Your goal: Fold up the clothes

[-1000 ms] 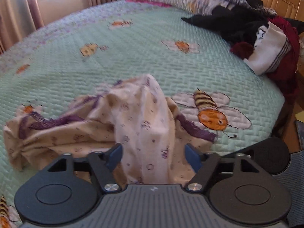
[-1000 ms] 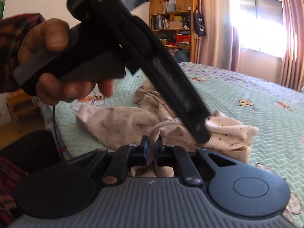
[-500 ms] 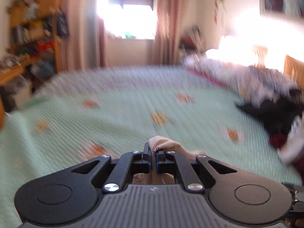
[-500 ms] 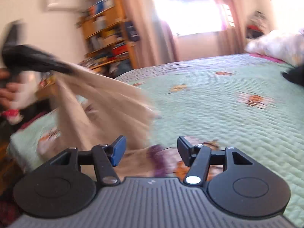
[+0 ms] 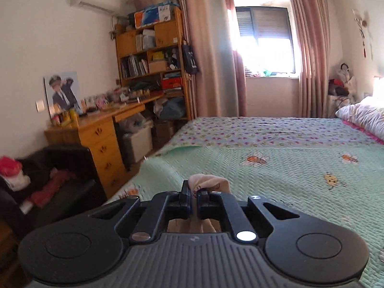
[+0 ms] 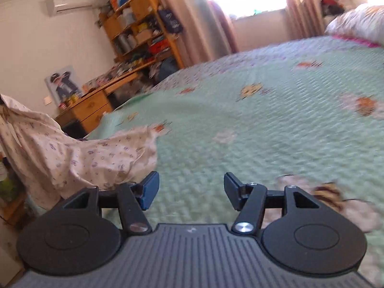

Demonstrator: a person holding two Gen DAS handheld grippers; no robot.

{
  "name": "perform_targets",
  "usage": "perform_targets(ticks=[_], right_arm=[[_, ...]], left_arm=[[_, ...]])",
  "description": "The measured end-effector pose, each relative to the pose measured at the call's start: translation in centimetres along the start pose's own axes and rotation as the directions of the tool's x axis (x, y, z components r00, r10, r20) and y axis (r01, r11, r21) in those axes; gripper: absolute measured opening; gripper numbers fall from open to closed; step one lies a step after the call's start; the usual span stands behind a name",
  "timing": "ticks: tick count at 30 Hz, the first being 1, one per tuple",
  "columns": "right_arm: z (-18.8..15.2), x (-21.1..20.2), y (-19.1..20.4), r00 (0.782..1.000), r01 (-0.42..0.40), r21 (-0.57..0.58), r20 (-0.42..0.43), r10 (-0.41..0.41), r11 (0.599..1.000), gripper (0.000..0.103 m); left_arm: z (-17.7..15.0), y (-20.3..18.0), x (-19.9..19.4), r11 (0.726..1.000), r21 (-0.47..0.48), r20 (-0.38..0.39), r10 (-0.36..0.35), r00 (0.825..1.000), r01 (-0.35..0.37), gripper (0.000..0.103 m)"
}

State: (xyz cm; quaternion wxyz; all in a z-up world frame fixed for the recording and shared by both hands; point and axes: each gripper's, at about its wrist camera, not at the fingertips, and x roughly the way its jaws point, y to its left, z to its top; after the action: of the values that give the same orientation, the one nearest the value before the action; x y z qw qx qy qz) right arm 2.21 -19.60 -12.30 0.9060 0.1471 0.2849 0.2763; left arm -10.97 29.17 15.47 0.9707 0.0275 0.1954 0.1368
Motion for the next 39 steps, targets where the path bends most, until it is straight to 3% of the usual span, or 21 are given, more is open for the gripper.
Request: perform_targets(ticks=[7,13,16,17,18,21,32,36,39], right_arm=[[4.5,10.8,3.8,0.988,-0.094,-0.006,-0.121,0.092,0.996,0.067],[7.3,20.5,5.9,0.963,-0.154,0.04,-0.217,0.159,0.987,0.069],[6.9,23.9,6.7,0.937,-0.157,0.092,-0.301,0.178,0.983,0.068],[6.3,24.4,7.3,0.926,-0.163,0.08,-0.331,0.181,0.983,0.057],[5.6,24.9,8.0,0.915,-0.17,0.068,-0.36,0.183,0.983,0.036],[4.9,20.2,7.6,0.915,-0.202,0.035,-0.349,0.202,0.979,0.013],[2.8,-1.5,4.8,0.927,-0.317,-0.093,-0.238,0.288,0.944,0.015],[0.8,-4.7,1.9,0.955,-0.127,-0.068,-0.279,0.103,0.99,0.019],[2.4,-6.7,-1.0,0.987,-0.034,0.08,-0.155,0.046,0.996,0.023]], left_arm=[[-5.6,3.7,-1.9,0.996,-0.063,-0.043,-0.066,0.997,0.064,0.005],[-8.9,6.6,-3.0,0.987,-0.118,-0.061,-0.119,0.991,0.111,0.006],[-10.1,7.1,-2.4,0.988,-0.116,-0.086,-0.114,0.99,0.104,0.006],[-10.4,7.3,-2.0,0.988,-0.116,-0.095,-0.115,0.989,0.104,0.006],[-10.7,7.5,-1.6,0.988,-0.116,-0.103,-0.117,0.988,0.105,0.007],[-11.3,7.6,-0.2,0.989,-0.116,-0.131,-0.109,0.985,0.094,0.007],[-11.2,5.3,0.6,0.992,-0.079,-0.124,-0.105,0.987,0.096,0.009],[-11.2,3.9,0.9,0.989,-0.078,-0.123,-0.137,0.983,0.128,0.009],[-11.1,2.7,0.7,0.987,-0.06,-0.114,-0.158,0.981,0.152,0.009]])
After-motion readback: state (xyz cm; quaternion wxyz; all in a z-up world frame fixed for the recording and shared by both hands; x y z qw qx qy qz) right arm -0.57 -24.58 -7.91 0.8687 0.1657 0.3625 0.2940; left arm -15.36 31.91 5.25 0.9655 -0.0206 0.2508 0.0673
